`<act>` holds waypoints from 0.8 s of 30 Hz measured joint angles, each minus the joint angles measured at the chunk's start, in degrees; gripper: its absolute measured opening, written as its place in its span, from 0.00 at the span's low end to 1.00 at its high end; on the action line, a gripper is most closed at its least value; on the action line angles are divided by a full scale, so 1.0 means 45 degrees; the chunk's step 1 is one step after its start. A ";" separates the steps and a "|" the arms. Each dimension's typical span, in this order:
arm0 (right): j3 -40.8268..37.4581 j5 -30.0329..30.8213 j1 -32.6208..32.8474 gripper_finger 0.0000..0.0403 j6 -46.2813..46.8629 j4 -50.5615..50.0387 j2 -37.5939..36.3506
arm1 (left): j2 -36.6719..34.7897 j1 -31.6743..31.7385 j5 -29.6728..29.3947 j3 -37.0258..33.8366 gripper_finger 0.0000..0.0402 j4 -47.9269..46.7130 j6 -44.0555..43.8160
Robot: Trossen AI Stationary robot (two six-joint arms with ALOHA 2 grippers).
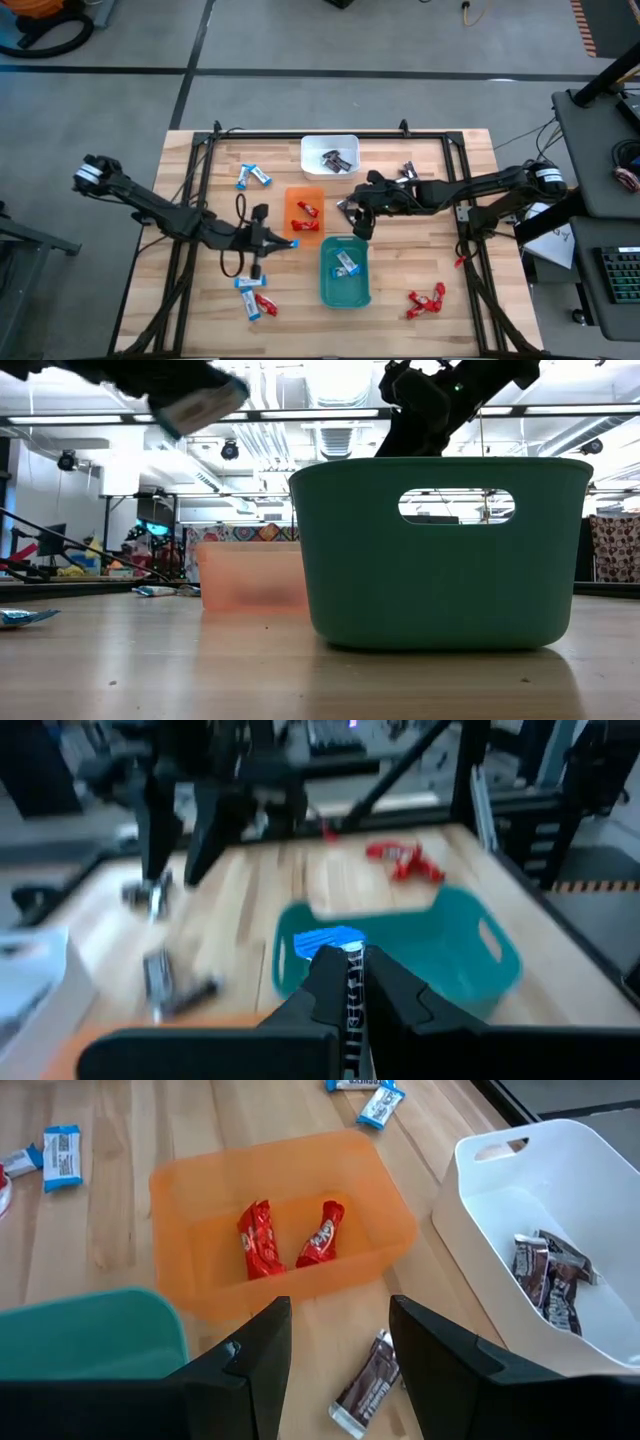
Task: Sort candy
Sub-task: Put the white chocolate bar into the green bin
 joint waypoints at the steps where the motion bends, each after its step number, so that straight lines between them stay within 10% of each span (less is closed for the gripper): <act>1: 0.0000 0.0001 0.0002 0.40 0.0048 -0.0100 -0.0091 | 0.0316 0.0037 0.0005 0.0077 0.00 0.0492 0.0269; 24: 0.0000 0.0003 0.1674 0.34 0.1677 -0.2352 -0.3518 | 0.6674 0.0702 0.0119 0.2705 0.00 0.5150 0.2063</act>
